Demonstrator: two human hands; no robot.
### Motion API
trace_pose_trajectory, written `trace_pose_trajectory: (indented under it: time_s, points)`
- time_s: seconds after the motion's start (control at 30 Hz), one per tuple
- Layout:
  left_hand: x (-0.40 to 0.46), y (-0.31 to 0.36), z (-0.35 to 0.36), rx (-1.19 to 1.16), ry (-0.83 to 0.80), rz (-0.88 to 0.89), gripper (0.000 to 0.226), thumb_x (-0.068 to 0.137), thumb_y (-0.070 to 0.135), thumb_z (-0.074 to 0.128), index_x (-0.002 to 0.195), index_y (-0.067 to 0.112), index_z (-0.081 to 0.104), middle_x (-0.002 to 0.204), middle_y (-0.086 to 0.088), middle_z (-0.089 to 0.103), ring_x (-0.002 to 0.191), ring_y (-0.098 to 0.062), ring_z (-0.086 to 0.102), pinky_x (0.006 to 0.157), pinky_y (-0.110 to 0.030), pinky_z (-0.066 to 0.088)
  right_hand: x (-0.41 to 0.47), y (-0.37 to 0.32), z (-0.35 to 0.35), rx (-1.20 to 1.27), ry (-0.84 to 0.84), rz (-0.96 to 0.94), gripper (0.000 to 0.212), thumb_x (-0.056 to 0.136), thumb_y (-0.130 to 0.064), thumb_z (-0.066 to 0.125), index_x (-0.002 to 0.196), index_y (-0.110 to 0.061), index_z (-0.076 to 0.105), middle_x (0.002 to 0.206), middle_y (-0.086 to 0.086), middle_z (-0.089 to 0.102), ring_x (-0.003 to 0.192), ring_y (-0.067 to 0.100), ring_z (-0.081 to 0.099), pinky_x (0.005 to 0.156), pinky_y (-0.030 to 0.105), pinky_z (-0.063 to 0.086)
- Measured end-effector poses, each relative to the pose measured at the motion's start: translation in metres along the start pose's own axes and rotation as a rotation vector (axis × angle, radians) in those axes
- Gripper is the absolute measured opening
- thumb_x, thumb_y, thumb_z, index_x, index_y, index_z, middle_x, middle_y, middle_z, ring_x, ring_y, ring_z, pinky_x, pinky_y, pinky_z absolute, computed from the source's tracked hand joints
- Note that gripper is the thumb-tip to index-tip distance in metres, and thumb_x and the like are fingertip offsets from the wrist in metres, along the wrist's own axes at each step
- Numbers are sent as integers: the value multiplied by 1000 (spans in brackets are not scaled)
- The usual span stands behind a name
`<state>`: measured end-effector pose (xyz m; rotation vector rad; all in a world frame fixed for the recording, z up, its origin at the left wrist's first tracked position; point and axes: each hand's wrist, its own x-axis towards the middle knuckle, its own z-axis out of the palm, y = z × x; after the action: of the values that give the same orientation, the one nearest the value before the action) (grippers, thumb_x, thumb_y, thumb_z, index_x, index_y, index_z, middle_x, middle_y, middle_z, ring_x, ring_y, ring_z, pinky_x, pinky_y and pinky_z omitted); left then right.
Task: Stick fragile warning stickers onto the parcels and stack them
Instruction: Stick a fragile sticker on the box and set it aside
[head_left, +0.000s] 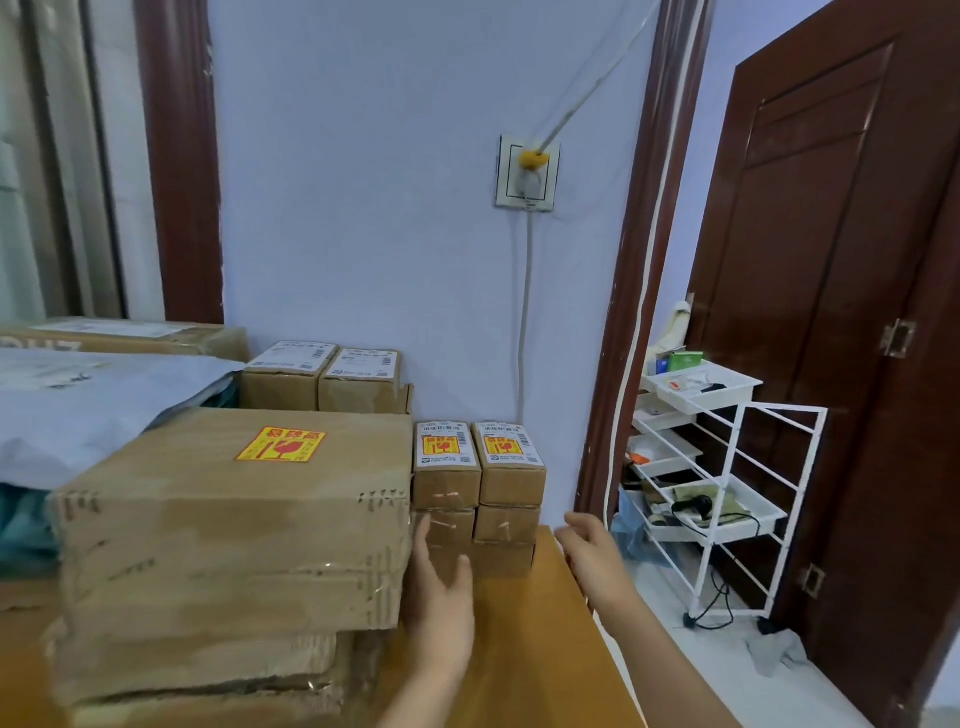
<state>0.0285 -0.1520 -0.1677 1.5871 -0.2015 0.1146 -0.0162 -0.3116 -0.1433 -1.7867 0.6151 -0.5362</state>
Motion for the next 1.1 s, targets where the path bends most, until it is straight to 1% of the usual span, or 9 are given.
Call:
trace_pose_trajectory:
  time_s: [0.1, 0.17, 0.37, 0.43, 0.57, 0.67, 0.83, 1.0, 1.1]
  points:
    - [-28, -1, -20, 153, -101, 68, 44, 93, 12, 54, 134, 23, 42, 126, 9, 54, 106, -9, 51, 86, -23, 37, -29, 4, -2, -104, -22, 19, 29, 95, -23, 52, 123, -14, 55, 118, 4, 59, 108, 21, 57, 96, 37, 46]
    - [-42, 1, -34, 262, -194, 104, 35, 94, 16, 53, 129, 21, 47, 118, 10, 57, 100, -7, 53, 79, -19, 35, -52, 5, -1, -175, -46, -9, 25, 96, -19, 51, 119, -13, 56, 114, 4, 60, 105, 19, 57, 86, 28, 46]
    - [-80, 5, -76, 544, -410, 225, 38, 96, 28, 49, 134, 25, 45, 136, 8, 49, 124, -7, 45, 96, -17, 34, -112, 8, 17, -445, -134, -127, 28, 96, -17, 49, 122, -10, 55, 95, -7, 54, 83, 5, 52, 65, 13, 40]
    - [-91, 6, -90, 585, -457, 246, 40, 97, 29, 48, 136, 25, 43, 139, 7, 46, 128, -9, 42, 99, -18, 32, -127, 8, 23, -529, -179, -175, 29, 96, -16, 49, 123, -9, 53, 96, -5, 54, 81, 2, 51, 61, 9, 39]
    - [-105, 9, -121, 601, -455, 278, 39, 96, 29, 48, 135, 23, 45, 140, 2, 47, 129, -14, 41, 104, -24, 34, -151, 1, 31, -686, -237, -234, 33, 97, -20, 47, 128, -10, 50, 116, 4, 59, 91, 11, 52, 60, 10, 35]
    - [-111, 16, -147, 616, -410, 302, 39, 96, 29, 48, 133, 23, 47, 138, 1, 49, 128, -15, 42, 102, -27, 37, -166, -10, 34, -735, -241, -275, 34, 97, -19, 48, 129, -8, 50, 121, 6, 57, 93, 11, 50, 69, 18, 35]
    - [-117, 39, -197, 675, -359, 392, 39, 95, 31, 48, 132, 21, 48, 132, -1, 53, 123, -18, 46, 98, -33, 42, -191, -39, 43, -747, -234, -322, 31, 95, -15, 50, 123, -3, 53, 119, 11, 56, 104, 20, 53, 75, 20, 34]
    - [-117, 84, -240, 823, -286, 590, 41, 96, 31, 44, 135, 18, 45, 132, -1, 52, 122, -19, 45, 96, -34, 42, -204, -76, 48, -753, -221, -382, 30, 94, -14, 51, 122, -3, 55, 117, 10, 54, 105, 21, 53, 82, 23, 37]
    - [-105, 112, -263, 910, -237, 696, 43, 96, 32, 41, 136, 17, 43, 132, 0, 52, 122, -19, 44, 96, -35, 41, -204, -106, 49, -778, -195, -437, 26, 93, -16, 51, 116, -5, 58, 113, 10, 57, 106, 24, 55, 88, 33, 43]
